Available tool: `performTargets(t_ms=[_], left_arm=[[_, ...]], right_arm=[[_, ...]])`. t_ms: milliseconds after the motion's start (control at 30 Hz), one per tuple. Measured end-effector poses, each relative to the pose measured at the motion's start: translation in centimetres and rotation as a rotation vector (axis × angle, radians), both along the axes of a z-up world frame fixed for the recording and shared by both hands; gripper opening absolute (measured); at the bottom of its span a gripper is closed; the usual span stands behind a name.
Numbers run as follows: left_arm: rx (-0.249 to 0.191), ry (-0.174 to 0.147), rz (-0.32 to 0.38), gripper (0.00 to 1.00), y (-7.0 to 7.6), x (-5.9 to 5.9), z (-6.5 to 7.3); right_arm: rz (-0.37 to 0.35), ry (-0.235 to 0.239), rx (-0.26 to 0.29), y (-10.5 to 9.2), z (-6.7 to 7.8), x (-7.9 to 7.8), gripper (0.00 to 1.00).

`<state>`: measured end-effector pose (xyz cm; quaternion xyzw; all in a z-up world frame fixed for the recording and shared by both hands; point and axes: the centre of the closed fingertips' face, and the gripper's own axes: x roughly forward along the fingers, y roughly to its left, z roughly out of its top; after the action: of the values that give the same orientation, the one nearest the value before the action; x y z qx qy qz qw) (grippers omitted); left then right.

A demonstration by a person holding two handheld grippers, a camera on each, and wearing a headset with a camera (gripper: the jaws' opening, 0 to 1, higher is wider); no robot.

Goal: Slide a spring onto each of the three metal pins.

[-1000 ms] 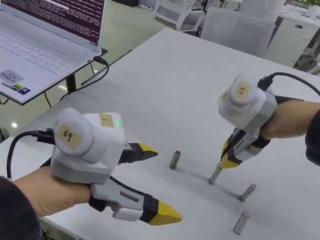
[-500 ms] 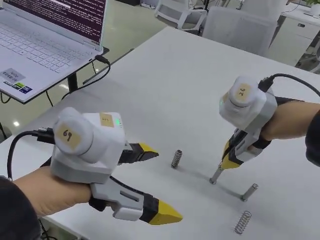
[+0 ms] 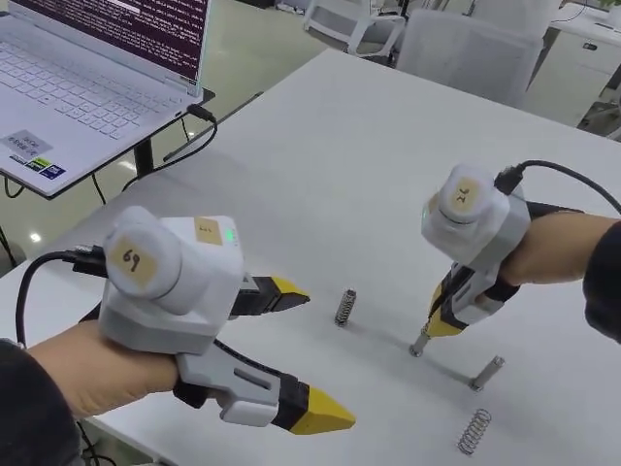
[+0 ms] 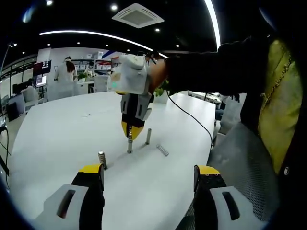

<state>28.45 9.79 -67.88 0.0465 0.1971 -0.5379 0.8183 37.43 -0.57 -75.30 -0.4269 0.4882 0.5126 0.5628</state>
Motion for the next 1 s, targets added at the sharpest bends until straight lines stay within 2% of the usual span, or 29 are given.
performTargets(t_ms=[300,733,1000], left_arm=[[0.002,0.001,0.003,0.72,0.2,0.1,0.0],[0.007,0.0,0.003,0.72,0.3,0.2,0.0],[0.009,0.004,0.004,0.72,0.3,0.1,-0.1]], right_arm=[[-0.004,0.001,-0.002,0.0,-1.4,0.5,0.08],[-0.026,0.013,-0.002,-0.3,-3.2,0.3,0.08],[-0.036,0.014,0.008,-0.2,-3.4,0.3,0.09]])
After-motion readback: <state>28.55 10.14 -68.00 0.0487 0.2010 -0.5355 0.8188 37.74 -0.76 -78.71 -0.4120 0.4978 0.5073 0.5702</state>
